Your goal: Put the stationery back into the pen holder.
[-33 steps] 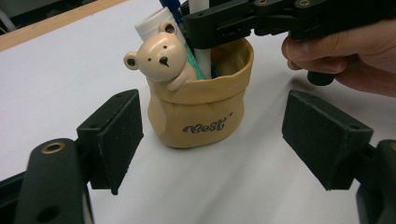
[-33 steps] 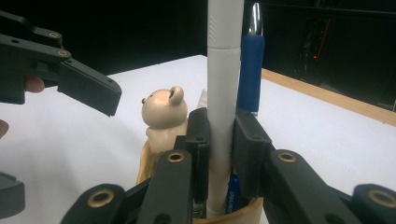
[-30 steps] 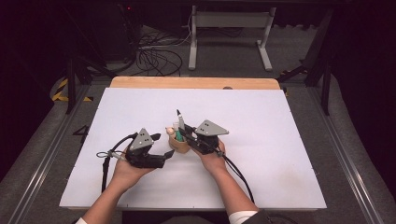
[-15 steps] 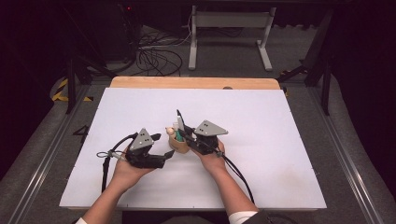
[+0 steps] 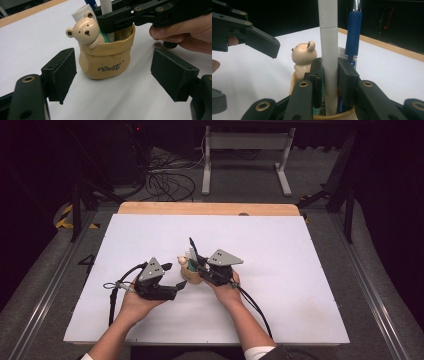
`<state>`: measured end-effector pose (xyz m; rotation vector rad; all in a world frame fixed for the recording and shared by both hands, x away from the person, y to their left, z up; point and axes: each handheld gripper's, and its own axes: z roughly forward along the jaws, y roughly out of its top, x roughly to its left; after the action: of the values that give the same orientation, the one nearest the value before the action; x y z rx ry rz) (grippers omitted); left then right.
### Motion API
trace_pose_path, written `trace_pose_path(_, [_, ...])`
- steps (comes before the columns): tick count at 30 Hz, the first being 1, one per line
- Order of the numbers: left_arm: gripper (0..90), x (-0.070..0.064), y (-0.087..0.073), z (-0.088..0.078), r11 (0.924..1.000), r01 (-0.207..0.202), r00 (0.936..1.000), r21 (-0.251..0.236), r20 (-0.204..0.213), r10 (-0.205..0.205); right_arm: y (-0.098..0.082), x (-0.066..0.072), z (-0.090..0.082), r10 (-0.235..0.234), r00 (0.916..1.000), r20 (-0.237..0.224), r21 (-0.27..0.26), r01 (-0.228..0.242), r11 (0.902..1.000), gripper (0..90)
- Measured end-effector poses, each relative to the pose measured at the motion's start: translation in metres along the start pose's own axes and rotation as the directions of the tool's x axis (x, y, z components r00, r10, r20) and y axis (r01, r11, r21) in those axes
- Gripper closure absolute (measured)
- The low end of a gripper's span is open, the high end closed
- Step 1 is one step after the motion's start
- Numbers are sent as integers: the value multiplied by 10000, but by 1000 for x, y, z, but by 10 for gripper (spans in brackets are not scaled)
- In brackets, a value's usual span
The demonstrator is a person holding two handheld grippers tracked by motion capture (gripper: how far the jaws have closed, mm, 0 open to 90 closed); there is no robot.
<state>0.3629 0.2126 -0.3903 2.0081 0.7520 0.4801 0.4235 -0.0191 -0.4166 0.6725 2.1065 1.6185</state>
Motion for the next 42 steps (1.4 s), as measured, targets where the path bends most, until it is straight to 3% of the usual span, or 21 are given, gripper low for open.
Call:
trace_pose_path(14, [212, 1, 0, -1, 10000, -47, 10000, -40, -51, 47, 0, 2, 0, 10, 9997, -226, 13, -10, 10000, 666])
trace_pose_path(42, [204, 2, 0, -4, 9997, -8, 10000, -226, 19, 8, 6, 3, -9, -27, 9999, -152, -407, 21, 9992, 481])
